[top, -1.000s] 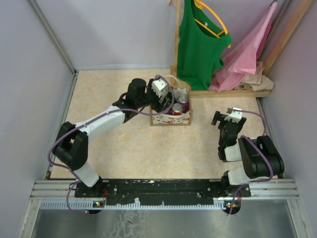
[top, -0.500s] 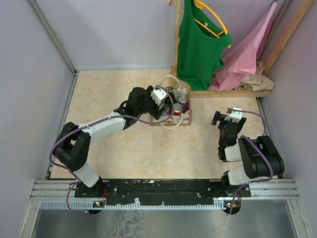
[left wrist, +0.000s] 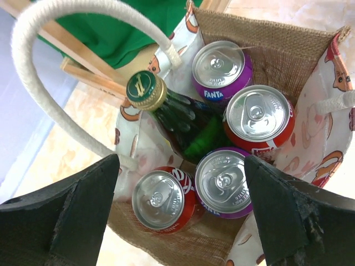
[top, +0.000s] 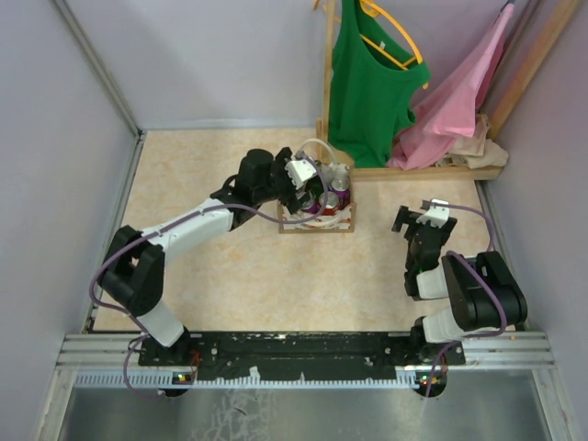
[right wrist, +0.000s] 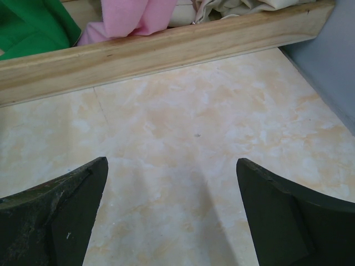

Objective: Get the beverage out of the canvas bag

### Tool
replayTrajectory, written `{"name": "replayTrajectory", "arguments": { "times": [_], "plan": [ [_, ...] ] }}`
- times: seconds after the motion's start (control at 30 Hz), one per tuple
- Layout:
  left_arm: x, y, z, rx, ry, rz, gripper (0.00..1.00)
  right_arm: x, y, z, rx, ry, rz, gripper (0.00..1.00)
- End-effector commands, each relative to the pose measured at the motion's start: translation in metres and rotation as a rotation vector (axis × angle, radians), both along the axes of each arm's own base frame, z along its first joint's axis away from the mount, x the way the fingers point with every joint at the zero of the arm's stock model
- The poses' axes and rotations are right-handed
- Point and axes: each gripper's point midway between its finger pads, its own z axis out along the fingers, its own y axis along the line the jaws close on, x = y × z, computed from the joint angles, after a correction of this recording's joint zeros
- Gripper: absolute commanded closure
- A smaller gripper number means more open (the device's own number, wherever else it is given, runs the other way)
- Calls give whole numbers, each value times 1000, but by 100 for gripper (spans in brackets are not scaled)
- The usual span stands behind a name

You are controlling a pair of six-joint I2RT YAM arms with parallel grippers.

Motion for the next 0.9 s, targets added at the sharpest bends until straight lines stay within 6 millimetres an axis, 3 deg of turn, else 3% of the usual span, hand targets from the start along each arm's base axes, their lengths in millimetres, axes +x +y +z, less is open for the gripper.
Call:
{"name": "replayTrajectory", "arguments": {
  "times": [0.0, 0.2, 0.47, 0.87],
  "plan": [
    [-5, -7, 3, 60, 5, -82, 0, 8, -2, 21, 6, -72, -8, 1],
    [-12, -10, 0, 116, 47, -146, 1, 8, -2, 20, 6, -71, -8, 1],
    [-21, -7, -36, 235, 159, -212, 2, 8, -2, 20, 5, -71, -8, 1],
    [-1, -1, -47, 321, 139, -181, 7, 8, -2, 20, 5, -71, -9, 1]
  ]
}}
